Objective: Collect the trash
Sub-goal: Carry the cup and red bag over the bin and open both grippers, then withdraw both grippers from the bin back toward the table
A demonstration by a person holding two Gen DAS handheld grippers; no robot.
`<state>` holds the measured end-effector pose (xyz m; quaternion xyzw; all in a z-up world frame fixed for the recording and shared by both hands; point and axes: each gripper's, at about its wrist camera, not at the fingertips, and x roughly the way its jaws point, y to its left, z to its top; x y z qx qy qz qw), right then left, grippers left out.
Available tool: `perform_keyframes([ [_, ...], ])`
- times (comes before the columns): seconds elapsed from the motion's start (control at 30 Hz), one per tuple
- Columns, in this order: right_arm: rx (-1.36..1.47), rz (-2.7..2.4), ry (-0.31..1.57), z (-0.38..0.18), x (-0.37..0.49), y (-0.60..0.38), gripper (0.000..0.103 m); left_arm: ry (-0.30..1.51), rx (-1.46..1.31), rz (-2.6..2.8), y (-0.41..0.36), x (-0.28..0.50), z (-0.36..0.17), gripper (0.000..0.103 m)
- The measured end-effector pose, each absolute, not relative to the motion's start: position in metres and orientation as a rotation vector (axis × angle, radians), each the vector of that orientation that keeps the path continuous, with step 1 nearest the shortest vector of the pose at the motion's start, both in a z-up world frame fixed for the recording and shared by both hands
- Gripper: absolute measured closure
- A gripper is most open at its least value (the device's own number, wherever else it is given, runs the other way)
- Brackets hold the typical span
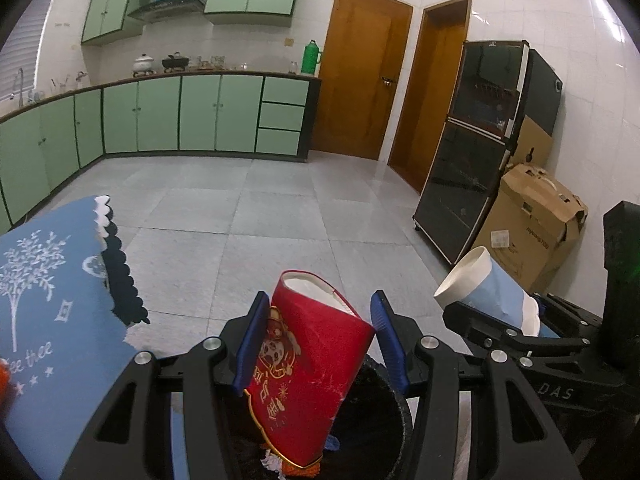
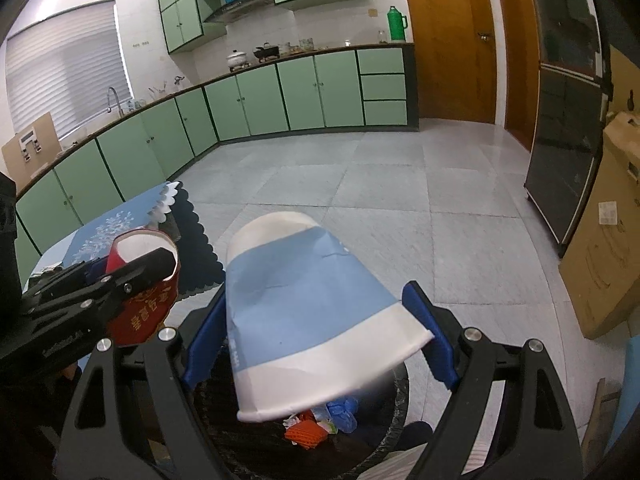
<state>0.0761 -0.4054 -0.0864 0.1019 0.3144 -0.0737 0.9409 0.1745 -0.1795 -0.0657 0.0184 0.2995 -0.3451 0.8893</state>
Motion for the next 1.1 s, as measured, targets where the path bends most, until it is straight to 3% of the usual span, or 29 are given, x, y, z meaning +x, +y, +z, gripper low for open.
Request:
perform_keyframes([
  [0.33,0.195,-0.162,0.714,-0.11,0.09,-0.401,0.013,0.666,0.032,-0.744,-0.177,0.19,-0.073,0.042],
  [0.67,0.206,-0.153,0.729,-0.107,0.096,-0.396,0.011,0.634,0.004,-0.693,-0.148,0.189,-0.059,0.038],
  [1.1,0.148,0.008,0.651,-0.062,0.115,-0.322,0.011,0.555,-0.027,-0.414,-0.017,0.166,-0.03,0.033],
])
